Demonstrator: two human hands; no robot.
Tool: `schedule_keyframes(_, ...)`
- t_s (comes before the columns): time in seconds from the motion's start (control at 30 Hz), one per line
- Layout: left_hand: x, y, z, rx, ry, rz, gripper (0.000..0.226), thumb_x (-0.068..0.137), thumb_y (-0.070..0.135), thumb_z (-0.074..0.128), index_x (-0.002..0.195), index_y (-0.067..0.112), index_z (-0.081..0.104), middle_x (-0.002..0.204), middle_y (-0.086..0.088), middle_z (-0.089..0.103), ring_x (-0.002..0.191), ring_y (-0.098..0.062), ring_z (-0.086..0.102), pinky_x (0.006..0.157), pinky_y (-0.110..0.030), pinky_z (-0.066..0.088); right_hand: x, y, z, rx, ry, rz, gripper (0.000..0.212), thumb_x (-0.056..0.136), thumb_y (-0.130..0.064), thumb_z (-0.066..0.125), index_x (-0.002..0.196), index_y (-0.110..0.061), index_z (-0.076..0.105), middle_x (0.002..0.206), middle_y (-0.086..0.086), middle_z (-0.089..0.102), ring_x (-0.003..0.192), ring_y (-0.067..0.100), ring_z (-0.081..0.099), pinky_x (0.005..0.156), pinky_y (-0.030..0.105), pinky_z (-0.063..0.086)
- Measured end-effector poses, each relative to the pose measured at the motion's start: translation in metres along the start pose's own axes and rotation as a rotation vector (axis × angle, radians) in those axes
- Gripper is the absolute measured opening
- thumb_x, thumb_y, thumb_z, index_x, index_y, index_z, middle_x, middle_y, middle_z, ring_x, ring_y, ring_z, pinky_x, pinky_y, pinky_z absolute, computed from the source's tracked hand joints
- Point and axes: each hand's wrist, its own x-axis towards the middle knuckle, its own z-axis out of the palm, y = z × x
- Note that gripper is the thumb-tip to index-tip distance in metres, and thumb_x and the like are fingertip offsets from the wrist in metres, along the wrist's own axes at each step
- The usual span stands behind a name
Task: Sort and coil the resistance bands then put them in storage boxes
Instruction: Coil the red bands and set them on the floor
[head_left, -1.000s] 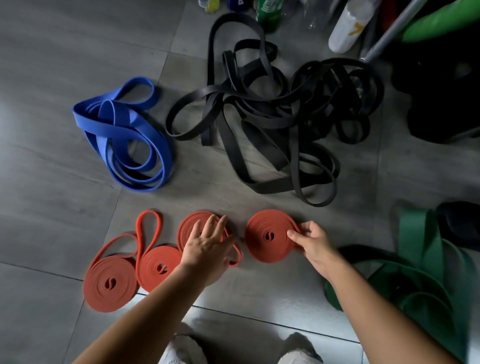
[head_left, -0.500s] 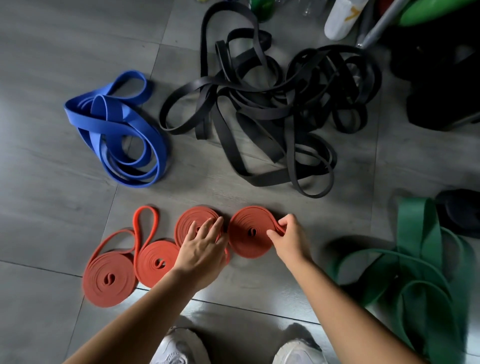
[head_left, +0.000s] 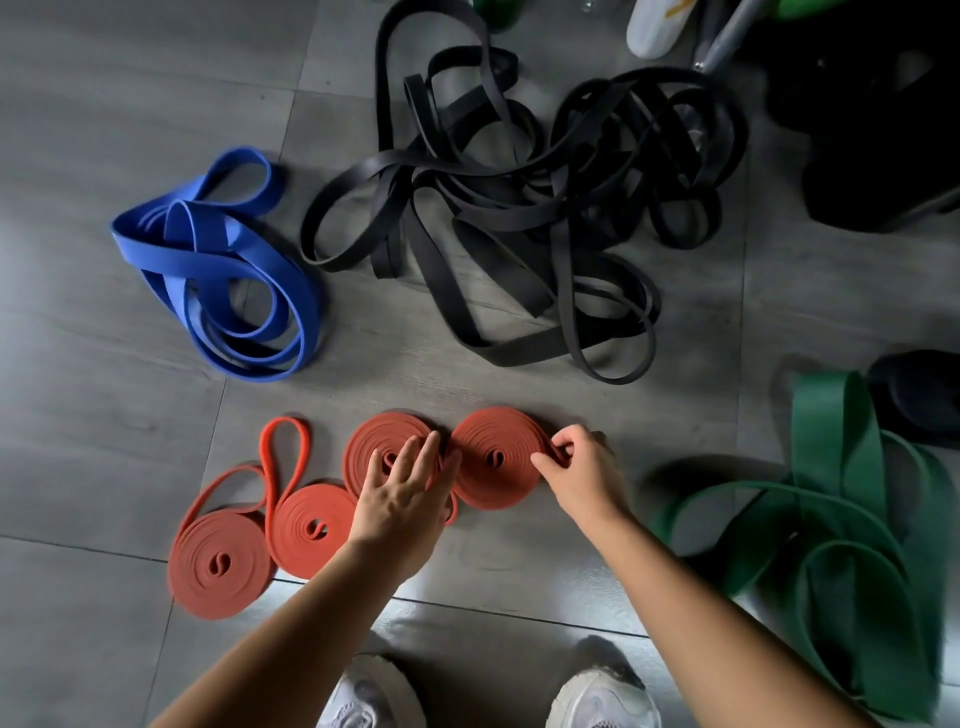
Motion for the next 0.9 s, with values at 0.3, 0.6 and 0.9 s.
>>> schedule_keyframes(0.3,0.009,0.019,-0.016,-0.127,0.148,0.020,0.073,0.086,0.028,0.053,0.149,0.015,0.019,0.157,-0.012,0.013,0.142,-0.028,0.020,0.116,-0.042,0.016,-0.021,0.031,-0.037,-0.038,0.105,-0.093,0.028,0.085,-0.030,0.065,0.109,-0.017,0.058,0.109,0.004,0.059,0.100,0.023,0.058,0.078,0.032,0.045)
schedule_keyframes(0.6,0.009,0.063,-0.043,-0.144,0.214,0.136,0.071,0.083,0.026,0.056,0.146,0.015,0.027,0.153,-0.008,0.020,0.135,-0.028,0.030,0.110,-0.036,0.025,-0.069,0.100,-0.075,-0.593,-0.019,0.247,0.042,0.080,-0.054,0.058,0.104,-0.021,0.057,0.112,0.002,0.066,0.105,0.023,0.061,0.078,0.029,0.042)
schedule_keyframes(0.9,-0.044,0.115,-0.121,-0.358,0.050,0.247,0.077,0.087,0.035,0.058,0.148,0.021,0.014,0.150,-0.005,0.023,0.130,-0.031,0.040,0.103,-0.038,0.038,-0.120,0.063,-0.165,-0.231,0.105,-0.092,0.023,0.086,-0.028,0.058,0.102,-0.012,0.055,0.097,0.012,0.068,0.092,0.034,0.063,0.072,0.036,0.048)
